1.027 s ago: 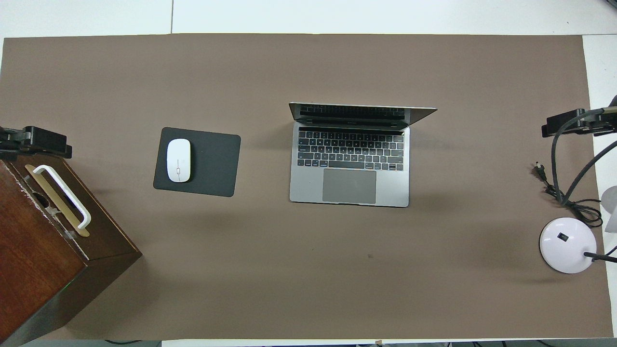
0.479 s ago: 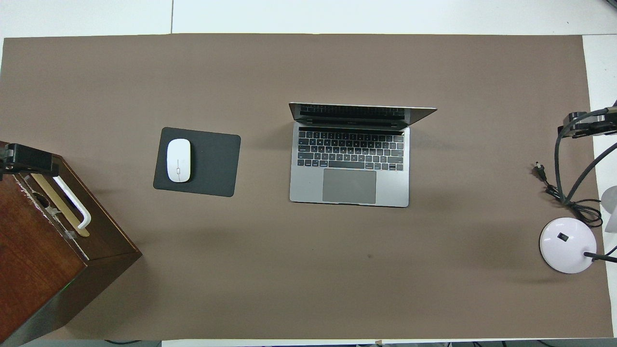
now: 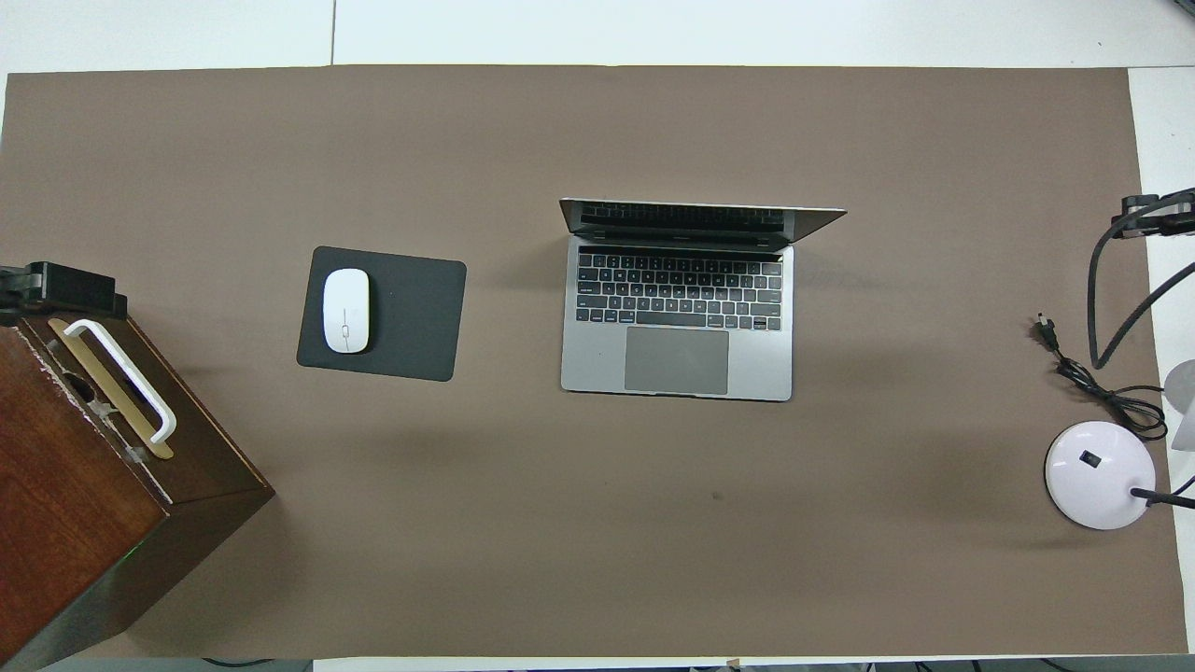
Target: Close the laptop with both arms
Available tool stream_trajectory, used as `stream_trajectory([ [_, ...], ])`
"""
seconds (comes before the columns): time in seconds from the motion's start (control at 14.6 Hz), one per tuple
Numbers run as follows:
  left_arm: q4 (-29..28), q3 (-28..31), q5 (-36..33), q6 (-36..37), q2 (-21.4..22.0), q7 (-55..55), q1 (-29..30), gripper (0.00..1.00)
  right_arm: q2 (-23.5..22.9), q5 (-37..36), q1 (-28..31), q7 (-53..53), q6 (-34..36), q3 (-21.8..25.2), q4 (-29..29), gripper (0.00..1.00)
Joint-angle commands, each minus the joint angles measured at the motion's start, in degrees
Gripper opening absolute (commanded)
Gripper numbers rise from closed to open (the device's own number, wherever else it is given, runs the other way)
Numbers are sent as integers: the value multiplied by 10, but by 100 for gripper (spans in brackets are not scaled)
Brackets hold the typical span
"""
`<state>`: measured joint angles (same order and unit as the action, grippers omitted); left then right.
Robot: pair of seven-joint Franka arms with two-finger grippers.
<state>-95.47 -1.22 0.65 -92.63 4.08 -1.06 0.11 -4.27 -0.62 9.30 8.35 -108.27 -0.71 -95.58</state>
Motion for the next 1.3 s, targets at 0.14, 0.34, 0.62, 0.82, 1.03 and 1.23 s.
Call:
stream_trajectory([
  [0.14,-13,-2,5,-28,13,47,-43,100,-152,-18,7,18,-12,-8,163,0],
  [0.34,-23,-3,6,-48,15,61,-55,100,-237,-19,-32,-16,-12,-9,271,0],
  [0.62,-26,-3,7,-49,16,61,-55,44,-276,-21,-109,-153,-30,-4,301,0],
  [0.82,-26,-3,8,-51,16,62,-55,0,-279,-46,-163,-238,-27,0,302,0],
  [1.03,-27,-4,14,-54,16,84,-56,0,-276,-74,-212,-319,-18,-1,301,0],
  [1.23,-44,-5,63,-103,16,84,-83,0,-275,-85,-253,-375,-12,-1,299,0],
])
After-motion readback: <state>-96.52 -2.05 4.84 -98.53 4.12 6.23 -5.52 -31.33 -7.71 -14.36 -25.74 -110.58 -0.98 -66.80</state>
